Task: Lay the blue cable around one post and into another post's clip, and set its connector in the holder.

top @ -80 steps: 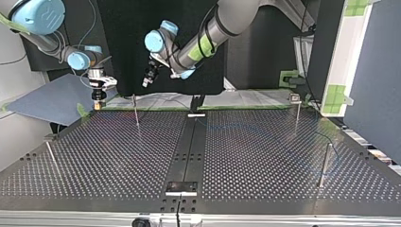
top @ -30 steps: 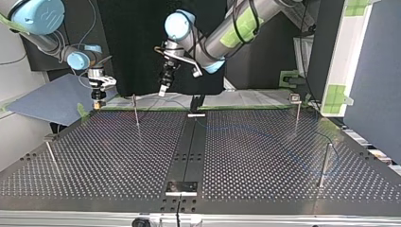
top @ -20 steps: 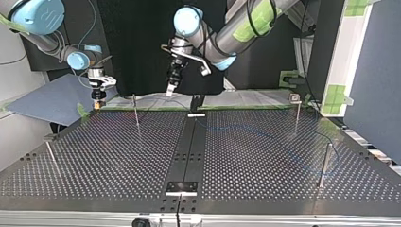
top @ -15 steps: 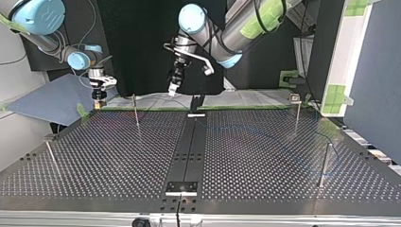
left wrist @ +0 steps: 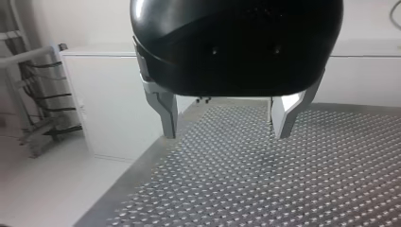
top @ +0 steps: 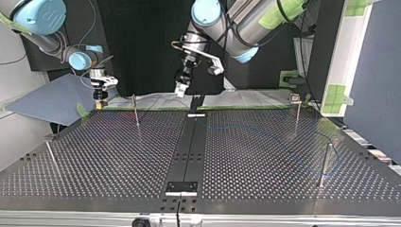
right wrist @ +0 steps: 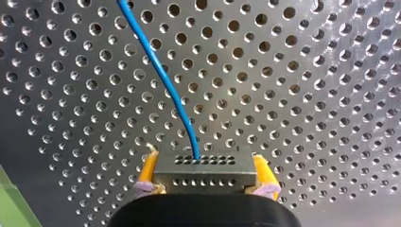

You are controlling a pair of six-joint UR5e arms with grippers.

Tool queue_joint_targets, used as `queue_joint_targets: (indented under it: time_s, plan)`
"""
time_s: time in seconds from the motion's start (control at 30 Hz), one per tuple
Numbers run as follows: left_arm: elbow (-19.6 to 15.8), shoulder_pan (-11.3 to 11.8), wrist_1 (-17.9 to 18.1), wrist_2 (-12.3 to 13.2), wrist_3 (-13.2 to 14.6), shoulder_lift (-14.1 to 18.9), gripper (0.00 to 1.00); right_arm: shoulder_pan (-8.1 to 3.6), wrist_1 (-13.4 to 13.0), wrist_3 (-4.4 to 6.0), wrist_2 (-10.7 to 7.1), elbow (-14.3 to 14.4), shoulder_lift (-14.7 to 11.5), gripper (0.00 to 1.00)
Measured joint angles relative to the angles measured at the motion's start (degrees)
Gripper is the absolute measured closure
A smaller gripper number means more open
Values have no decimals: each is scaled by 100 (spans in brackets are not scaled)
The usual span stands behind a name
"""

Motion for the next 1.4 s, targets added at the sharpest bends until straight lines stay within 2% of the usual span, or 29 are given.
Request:
queue_joint_targets:
  time_s: [0.2,0.7,1.4]
  plan:
    - [-321,101,216,-43,17,321,0,20,5,-1,3,0,-1,100]
    - [-1100,328,355,-145,126,1091,0,70,-17,-1,26,-5,0,100]
    - [-2191,543,496,-108,247,968,0,119,-24,-7,35,-2,4,100]
